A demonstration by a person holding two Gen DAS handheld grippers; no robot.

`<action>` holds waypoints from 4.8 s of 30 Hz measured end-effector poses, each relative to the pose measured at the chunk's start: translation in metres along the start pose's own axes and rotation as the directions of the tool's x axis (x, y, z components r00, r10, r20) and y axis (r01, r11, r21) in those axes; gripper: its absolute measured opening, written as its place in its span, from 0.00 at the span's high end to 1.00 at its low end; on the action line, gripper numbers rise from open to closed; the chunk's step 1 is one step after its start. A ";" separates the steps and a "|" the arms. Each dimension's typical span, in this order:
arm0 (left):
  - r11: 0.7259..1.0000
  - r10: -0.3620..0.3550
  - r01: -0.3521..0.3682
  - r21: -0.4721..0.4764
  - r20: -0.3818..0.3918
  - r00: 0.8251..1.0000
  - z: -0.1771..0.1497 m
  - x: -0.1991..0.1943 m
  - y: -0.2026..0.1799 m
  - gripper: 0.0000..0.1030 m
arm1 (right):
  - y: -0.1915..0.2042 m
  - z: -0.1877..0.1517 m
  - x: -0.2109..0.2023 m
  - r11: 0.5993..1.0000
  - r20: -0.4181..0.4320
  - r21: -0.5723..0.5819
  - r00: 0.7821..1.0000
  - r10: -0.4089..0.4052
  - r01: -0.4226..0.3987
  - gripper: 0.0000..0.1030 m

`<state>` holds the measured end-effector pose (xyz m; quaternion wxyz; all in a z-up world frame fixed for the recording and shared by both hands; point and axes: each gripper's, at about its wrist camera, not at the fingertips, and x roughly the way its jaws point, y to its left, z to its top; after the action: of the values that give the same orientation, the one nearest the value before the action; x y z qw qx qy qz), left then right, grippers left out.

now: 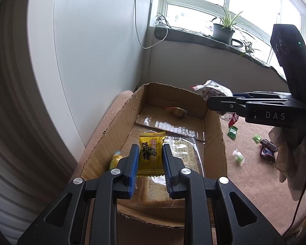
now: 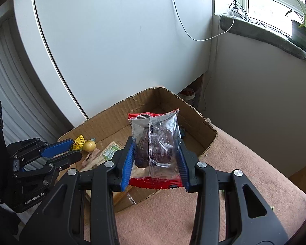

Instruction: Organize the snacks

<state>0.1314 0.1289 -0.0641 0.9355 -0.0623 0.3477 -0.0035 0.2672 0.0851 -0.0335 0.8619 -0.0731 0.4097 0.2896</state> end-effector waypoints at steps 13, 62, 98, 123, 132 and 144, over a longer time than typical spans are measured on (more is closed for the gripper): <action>1.000 0.004 -0.005 -0.007 -0.020 1.000 0.001 0.008 0.005 0.78 | 0.006 0.005 0.021 1.000 -0.023 0.002 1.000 0.015 -0.015 0.43; 0.975 -0.191 0.196 0.109 -0.050 0.980 -0.017 -0.003 -0.142 0.43 | -0.191 -0.142 -0.173 0.904 0.006 0.364 0.970 -0.241 0.223 0.14; 0.971 -0.184 0.198 0.136 -0.111 0.977 -0.029 0.018 -0.162 0.43 | -0.222 -0.204 -0.143 0.916 -0.234 0.285 0.947 -0.219 0.282 0.51; 0.978 -0.176 0.195 0.073 -0.205 0.963 -0.034 0.082 -0.174 0.59 | -0.213 -0.220 -0.143 0.875 -0.168 0.359 0.945 -0.280 0.324 0.46; 0.982 -0.133 0.158 0.103 -0.213 0.968 -0.032 0.096 -0.184 0.78 | -0.208 -0.218 -0.131 0.883 -0.186 0.316 0.936 -0.300 0.346 0.46; 0.976 -0.127 0.160 0.150 -0.207 0.970 -0.032 0.095 -0.192 0.80 | -0.212 -0.223 -0.128 0.879 -0.196 0.322 0.933 -0.301 0.351 0.62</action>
<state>0.1898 -0.0697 -0.1268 0.8958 -0.0087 0.4314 -0.1062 0.1747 -0.2265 -0.1071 0.8665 -0.0059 0.4960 0.0564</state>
